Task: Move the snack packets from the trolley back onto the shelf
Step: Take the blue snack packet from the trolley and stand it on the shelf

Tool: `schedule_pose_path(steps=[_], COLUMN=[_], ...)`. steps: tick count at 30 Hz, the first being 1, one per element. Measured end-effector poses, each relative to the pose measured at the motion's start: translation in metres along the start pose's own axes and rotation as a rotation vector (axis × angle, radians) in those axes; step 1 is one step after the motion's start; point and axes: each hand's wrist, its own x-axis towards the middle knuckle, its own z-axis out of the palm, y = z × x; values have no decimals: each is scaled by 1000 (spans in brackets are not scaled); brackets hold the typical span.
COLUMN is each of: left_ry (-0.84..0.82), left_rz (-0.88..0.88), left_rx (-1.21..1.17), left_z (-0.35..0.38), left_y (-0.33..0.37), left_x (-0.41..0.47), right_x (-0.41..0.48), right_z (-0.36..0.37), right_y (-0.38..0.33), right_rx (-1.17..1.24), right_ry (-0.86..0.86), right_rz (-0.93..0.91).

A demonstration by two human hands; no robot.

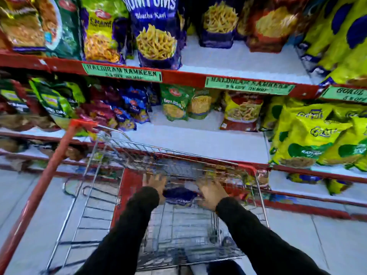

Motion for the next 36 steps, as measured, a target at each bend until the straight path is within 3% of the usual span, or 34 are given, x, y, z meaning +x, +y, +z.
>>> schedule_pose_path(steps=[2,6,14,22,29,36], left_ry=[-75,-58,171,503,687,787], left_rz=[-12,-52,-235,-188,-130,116], left_rx=[-12,-162,-341,-1133,-1574,-1746], left_z=[11,46,49,37,-29,-122], left_y=[-5,-25,-31,-17,26,57], left_x=[8,34,18,-34,-68,-74], right_x=[13,38,31,-11,-53,-89], right_z=[10,39,25,-4,-63,-151], right_y=[-4,-9,-5,19,35,50], right_rx=[-119,-145,-23,525,987,1163], right_ry=[-14,-8,127,391,559,833], right_rz=[47,142,250,163,-5,-97])
